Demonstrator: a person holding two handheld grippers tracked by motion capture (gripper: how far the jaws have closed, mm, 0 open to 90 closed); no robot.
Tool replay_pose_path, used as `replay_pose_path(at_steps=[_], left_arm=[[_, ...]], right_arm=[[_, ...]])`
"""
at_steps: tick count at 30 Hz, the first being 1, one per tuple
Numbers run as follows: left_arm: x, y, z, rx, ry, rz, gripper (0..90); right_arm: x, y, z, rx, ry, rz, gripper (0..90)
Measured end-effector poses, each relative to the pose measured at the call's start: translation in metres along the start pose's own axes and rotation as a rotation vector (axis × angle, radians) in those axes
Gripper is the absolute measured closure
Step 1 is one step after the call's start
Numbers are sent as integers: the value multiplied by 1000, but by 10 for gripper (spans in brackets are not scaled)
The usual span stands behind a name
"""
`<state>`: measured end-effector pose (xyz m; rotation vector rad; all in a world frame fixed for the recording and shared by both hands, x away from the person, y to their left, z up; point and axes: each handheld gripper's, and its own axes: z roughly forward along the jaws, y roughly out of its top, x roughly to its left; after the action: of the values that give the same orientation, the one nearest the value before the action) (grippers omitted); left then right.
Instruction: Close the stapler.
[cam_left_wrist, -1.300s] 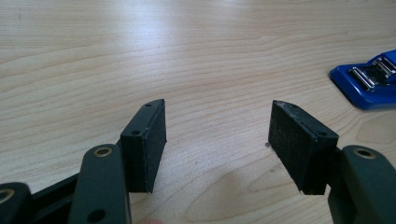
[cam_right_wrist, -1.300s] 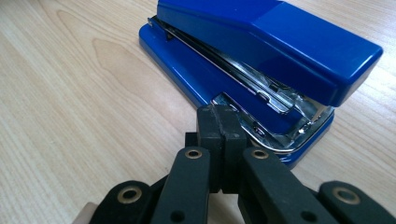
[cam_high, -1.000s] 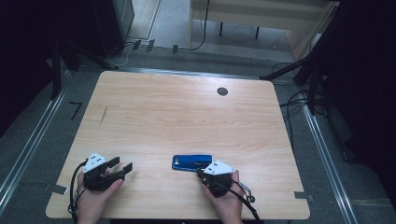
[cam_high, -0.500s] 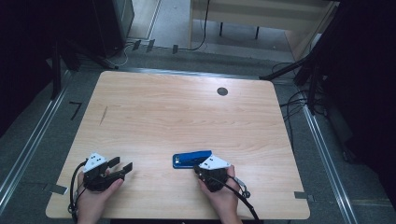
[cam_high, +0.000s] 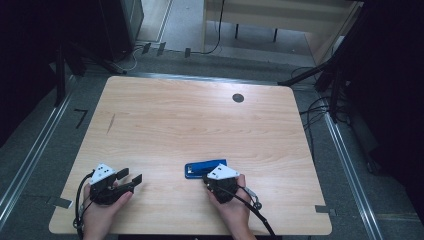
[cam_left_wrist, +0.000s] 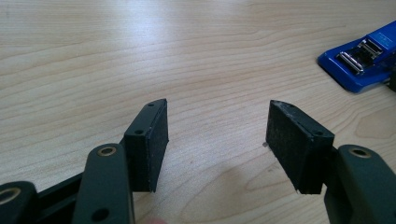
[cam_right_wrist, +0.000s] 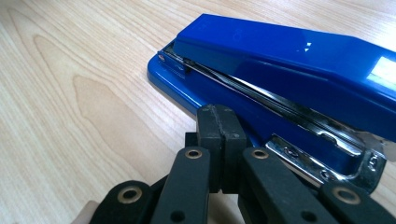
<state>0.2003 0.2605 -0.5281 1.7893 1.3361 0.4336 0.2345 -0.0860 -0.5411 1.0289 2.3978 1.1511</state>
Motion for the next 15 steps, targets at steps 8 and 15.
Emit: replay_pose_path(at_steps=[8, 15], left_arm=[[0, 0, 0, 1, -1, 0, 398], [1, 0, 0, -2, -4, -6, 394]], right_arm=[[-1, 3, 4, 1, -6, -3, 900], [-3, 3, -3, 0, 61, 5, 900]])
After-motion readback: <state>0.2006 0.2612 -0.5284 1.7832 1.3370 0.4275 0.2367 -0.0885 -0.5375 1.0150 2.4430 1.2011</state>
